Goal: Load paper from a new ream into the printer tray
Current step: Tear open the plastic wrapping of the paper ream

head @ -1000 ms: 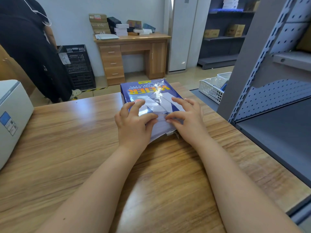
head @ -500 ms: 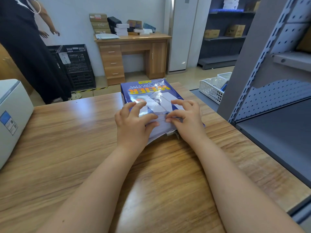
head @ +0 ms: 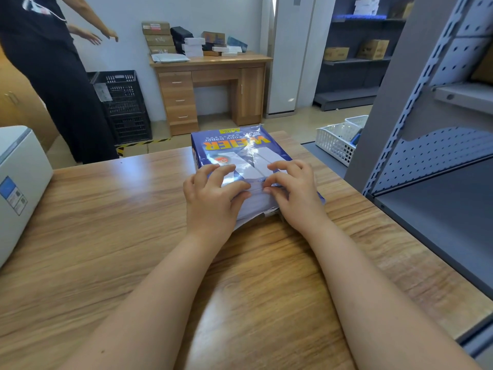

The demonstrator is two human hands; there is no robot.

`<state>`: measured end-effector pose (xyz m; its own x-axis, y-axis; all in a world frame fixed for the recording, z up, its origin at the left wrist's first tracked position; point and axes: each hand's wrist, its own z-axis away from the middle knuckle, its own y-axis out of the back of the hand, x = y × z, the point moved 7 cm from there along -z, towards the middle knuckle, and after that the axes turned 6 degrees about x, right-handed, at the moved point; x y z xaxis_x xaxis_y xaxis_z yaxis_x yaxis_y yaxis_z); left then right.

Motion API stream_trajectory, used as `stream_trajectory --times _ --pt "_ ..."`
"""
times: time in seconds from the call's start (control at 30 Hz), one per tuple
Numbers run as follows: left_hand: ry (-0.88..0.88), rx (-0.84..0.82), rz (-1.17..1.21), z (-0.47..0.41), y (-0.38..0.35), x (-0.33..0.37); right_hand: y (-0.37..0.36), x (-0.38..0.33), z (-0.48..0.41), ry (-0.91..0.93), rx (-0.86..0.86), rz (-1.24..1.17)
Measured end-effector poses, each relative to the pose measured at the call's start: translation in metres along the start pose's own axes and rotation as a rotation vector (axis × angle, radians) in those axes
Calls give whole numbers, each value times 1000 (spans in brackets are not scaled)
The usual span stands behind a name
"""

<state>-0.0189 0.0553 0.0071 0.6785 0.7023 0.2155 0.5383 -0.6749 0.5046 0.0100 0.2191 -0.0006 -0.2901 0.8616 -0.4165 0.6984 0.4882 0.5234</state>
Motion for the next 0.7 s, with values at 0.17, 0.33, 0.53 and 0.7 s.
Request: stream_trajectory --times 0.17,0.33,0.53,0.7 --pt "-4 5 6 1 0 -1 1 0 1 32 -72 -7" --pt "0 14 25 2 0 -1 1 -8 2 88 -63 19" --pt "-16 31 27 2 1 1 0 -2 2 10 -92 31" --pt "-27 50 13 3 1 4 0 -8 1 71 -98 133"
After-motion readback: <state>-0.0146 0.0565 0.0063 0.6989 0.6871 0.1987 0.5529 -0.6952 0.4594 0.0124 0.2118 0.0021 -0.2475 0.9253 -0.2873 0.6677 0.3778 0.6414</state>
